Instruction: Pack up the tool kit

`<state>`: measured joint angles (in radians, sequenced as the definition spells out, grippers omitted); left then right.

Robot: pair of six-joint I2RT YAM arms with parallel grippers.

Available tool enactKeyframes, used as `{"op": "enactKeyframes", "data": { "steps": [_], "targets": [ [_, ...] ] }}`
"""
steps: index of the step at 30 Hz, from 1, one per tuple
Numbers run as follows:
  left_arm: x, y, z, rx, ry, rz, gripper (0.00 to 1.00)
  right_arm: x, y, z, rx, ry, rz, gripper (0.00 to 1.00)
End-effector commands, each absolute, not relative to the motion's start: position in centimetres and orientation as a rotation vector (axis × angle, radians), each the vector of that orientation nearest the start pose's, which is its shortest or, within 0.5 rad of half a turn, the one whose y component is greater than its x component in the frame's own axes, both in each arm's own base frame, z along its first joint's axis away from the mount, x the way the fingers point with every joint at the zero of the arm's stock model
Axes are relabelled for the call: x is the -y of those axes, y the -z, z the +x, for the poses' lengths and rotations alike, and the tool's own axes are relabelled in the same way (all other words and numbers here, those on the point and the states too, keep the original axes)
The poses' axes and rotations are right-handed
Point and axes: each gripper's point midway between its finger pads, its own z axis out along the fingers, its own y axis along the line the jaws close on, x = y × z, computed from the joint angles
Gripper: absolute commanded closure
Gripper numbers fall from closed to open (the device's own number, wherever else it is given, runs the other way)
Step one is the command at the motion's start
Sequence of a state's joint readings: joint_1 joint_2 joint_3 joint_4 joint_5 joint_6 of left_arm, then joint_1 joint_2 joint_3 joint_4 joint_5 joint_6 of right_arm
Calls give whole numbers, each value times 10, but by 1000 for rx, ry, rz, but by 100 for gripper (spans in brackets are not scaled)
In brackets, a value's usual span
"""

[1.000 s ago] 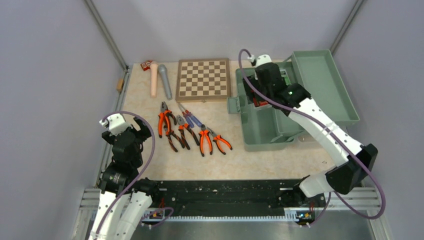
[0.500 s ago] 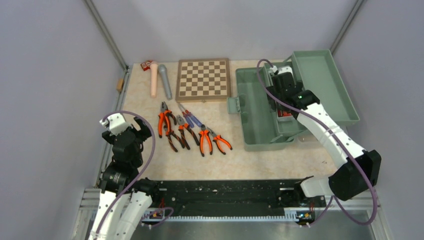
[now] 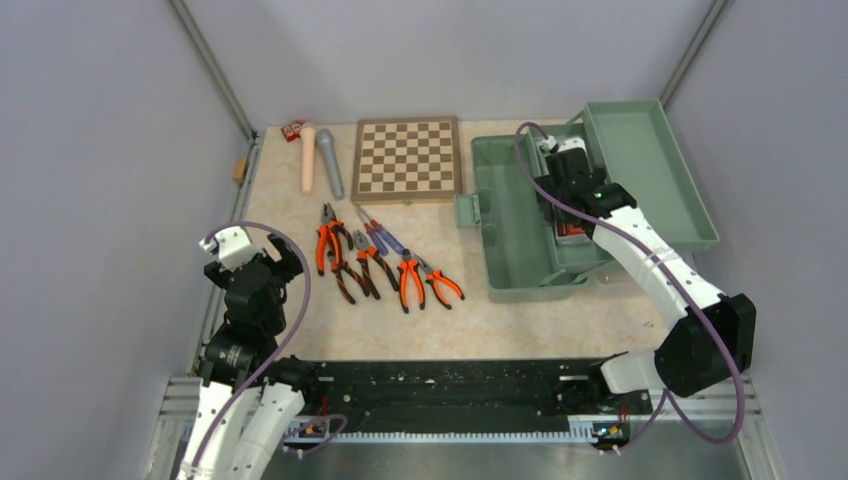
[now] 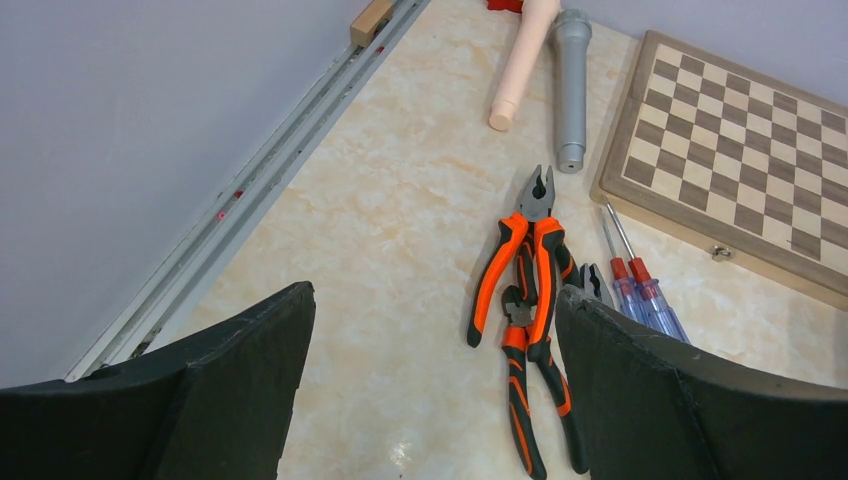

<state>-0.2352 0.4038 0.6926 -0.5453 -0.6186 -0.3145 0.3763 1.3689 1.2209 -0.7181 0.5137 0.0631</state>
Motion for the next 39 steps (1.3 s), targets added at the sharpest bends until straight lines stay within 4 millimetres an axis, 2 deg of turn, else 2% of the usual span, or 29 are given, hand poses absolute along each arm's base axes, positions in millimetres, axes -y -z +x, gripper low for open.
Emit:
{"op": "enactKeyframes", "data": {
  "steps": [1, 10, 16, 21, 25, 29, 34, 39],
  "targets": [
    [-41, -252, 222, -1690, -162, -496, 6, -52, -222, 354, -2222, 336, -111, 13],
    [-42, -253, 222, -1689, -164, -497, 6, -65, -232, 353, -2199, 233, -139, 6],
    [-42, -253, 222, -1690, -164, -496, 6, -70, -256, 352, -2136, 176, -134, 4],
    [-42, -252, 222, -1692, -167, -495, 6, -95, -280, 348, -2063, 52, -184, 5],
    [-42, -252, 222, -1692, -169, -495, 6, -136, -290, 343, -2015, -95, -261, 7],
    [-42, -252, 222, -1691, -171, -497, 6, -191, -288, 338, -1983, -260, -348, 10],
    [-42, -252, 222, -1694, -168, -495, 6, -271, -268, 331, -1984, -434, -496, 19],
    [-42, -253, 222, -1688, -164, -497, 6, -331, -235, 337, -2011, -486, -608, 31]
  ]
}}
